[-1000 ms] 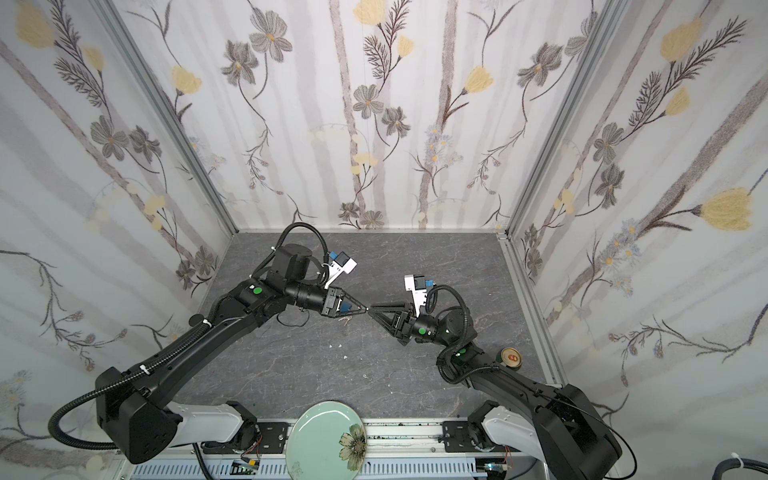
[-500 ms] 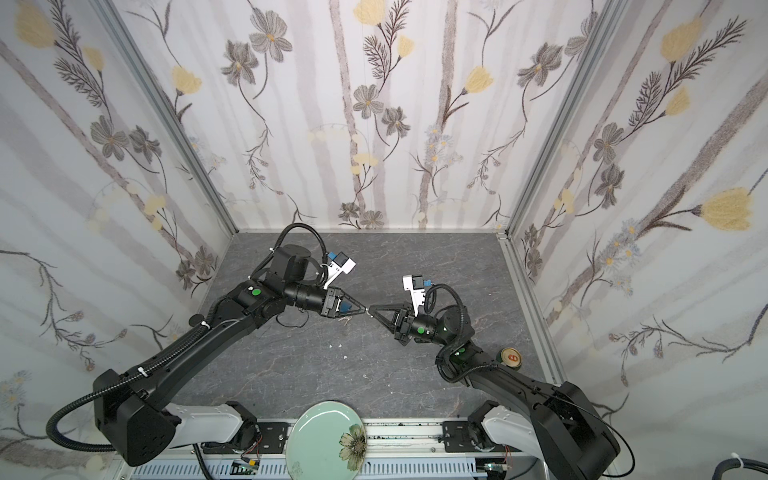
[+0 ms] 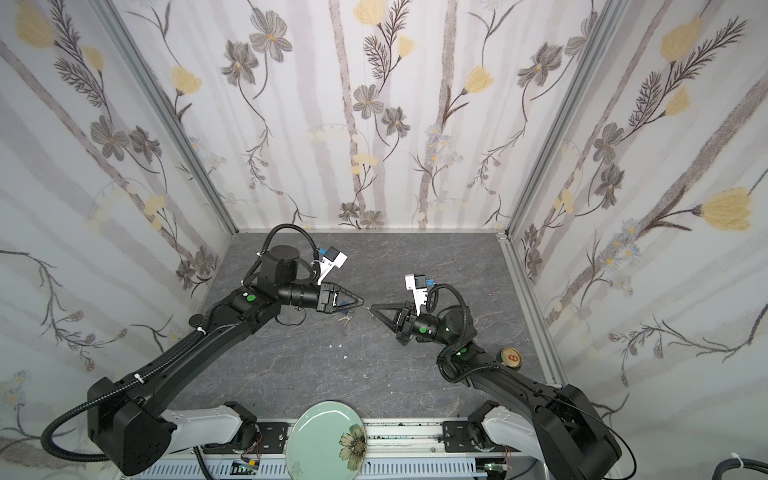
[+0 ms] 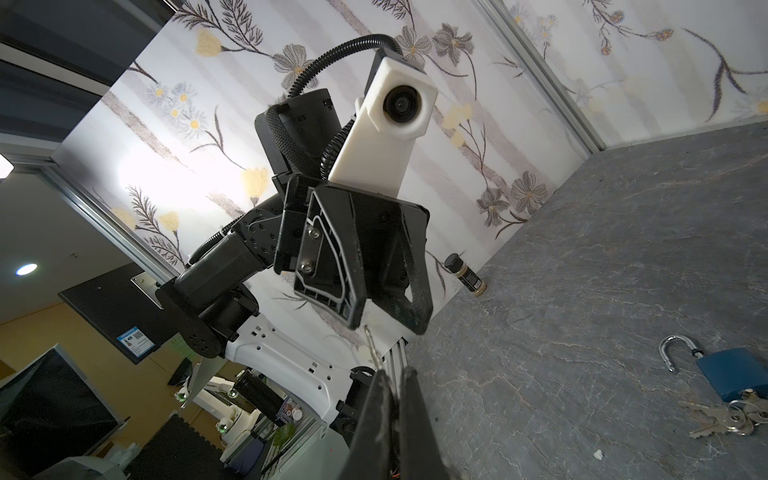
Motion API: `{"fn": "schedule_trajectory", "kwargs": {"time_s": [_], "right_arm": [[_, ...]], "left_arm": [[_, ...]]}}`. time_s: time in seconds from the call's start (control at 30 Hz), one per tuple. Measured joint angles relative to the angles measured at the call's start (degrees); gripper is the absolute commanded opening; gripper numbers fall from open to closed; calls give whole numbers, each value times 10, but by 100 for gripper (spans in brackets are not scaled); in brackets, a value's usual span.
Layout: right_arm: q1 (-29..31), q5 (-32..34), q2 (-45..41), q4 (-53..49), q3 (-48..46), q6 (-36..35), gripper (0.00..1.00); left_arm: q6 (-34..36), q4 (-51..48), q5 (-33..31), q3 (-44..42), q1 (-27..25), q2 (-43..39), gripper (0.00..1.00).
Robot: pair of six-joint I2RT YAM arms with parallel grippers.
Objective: Unlock with the key
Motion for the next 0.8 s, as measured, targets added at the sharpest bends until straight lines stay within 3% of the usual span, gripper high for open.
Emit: {"fn": "schedule_trajectory", "kwargs": {"time_s": [0.4,0.6,0.8], "right_arm": [[-3,20,15,29,-3,28,0],[-3,20,31,62,-2,49,0],[-3,19,42,89,-2,65,0]], "left_arm": [[-71,106,32,-29,-8,0,32],[-75,114,27,-32,-12,1,24],[-75,117,19,-35,-13,4,8]]}}
